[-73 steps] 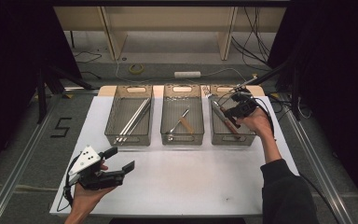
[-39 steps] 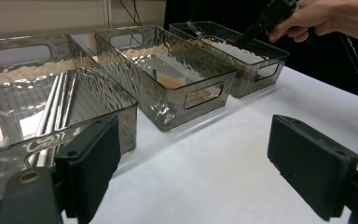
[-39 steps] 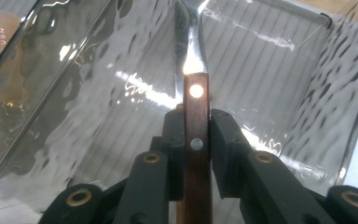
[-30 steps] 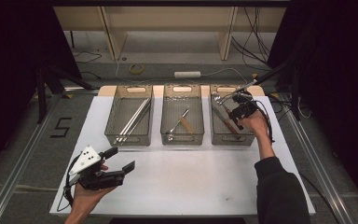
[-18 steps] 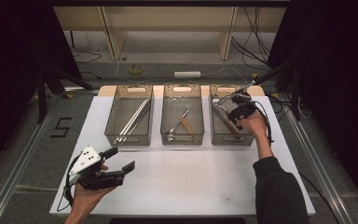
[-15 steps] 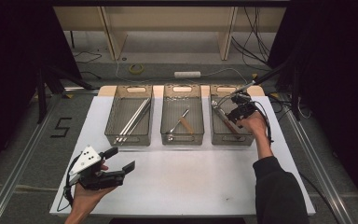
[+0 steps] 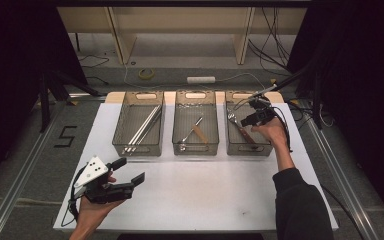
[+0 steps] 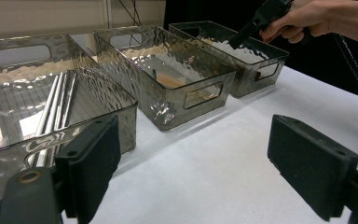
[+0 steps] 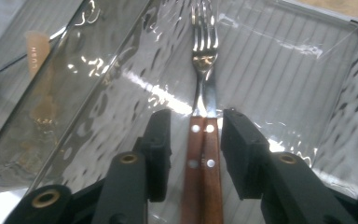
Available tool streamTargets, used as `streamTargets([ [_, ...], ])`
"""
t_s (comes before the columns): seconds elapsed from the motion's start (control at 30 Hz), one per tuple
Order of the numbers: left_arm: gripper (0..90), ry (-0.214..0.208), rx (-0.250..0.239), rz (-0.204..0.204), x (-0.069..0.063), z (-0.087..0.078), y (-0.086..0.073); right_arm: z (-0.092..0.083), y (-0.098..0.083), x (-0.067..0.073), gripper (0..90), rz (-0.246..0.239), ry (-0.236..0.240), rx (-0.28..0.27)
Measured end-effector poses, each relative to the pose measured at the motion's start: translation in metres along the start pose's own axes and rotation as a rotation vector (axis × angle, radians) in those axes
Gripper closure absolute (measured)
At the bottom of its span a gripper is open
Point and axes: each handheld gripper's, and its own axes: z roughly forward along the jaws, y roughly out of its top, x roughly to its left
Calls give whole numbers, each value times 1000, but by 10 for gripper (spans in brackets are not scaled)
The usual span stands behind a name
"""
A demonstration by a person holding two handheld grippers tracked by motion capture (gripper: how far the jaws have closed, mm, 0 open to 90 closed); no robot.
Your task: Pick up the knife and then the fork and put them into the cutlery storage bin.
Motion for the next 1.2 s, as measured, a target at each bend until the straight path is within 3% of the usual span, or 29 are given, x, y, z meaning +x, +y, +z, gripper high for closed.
streamTargets([
  [0.7,168,-1,1,0,0,0,0,-20,-2,9,423,3,42,-105],
  [1.0,168,-3,2,2,0,0,0,-31,-10,19,337,6,122,-190],
  [1.2,168,-9,9,2,0,1,0,-44,-22,34,309,-38,153,-259],
])
